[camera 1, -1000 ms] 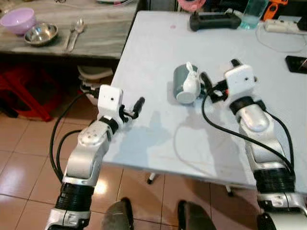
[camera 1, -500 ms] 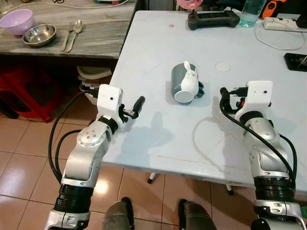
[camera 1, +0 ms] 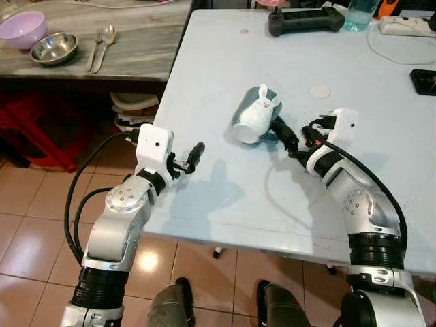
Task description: Setting the table
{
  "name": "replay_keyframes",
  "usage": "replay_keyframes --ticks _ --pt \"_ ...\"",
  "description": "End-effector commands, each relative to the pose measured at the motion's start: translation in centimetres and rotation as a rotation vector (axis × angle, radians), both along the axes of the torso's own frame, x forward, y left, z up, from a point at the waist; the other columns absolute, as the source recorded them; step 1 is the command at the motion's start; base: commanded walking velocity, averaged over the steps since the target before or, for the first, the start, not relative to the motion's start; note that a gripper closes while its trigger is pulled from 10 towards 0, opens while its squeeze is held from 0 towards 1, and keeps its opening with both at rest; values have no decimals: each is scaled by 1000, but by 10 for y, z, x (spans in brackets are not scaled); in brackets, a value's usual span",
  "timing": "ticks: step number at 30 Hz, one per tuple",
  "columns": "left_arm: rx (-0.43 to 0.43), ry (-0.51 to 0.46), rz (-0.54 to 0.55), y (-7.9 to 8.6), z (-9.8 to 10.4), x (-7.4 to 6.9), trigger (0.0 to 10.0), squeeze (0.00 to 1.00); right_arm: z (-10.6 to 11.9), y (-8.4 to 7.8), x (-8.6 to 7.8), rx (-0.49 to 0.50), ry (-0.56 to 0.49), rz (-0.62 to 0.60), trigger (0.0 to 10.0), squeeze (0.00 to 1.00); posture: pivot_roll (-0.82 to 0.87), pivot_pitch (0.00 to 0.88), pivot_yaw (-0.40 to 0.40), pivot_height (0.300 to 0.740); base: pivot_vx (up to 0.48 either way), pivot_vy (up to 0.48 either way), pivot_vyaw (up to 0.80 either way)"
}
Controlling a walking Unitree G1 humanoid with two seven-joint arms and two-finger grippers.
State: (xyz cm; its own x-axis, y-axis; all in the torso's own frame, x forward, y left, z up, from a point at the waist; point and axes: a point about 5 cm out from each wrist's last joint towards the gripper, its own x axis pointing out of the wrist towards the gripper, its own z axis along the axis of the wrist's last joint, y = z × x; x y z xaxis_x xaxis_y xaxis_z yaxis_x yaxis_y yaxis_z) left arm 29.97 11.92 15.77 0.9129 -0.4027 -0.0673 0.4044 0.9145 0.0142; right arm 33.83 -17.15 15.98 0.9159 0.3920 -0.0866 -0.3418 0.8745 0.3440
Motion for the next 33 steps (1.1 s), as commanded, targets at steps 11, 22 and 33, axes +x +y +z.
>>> replay_keyframes --ticks 11,22,33 --pt "17 -1 5 3 1 -3 10000 0 -15 3 5 -33 89 59 0 0 -8 221 115 740 0 0 0" --pt "18 3 4 4 2 -4 10000 0 -15 4 10 -17 93 141 0 0 -4 222 118 740 0 0 0" --pt "19 4 3 3 2 -4 10000 0 -15 15 13 18 104 240 0 0 -2 221 117 740 0 0 0"
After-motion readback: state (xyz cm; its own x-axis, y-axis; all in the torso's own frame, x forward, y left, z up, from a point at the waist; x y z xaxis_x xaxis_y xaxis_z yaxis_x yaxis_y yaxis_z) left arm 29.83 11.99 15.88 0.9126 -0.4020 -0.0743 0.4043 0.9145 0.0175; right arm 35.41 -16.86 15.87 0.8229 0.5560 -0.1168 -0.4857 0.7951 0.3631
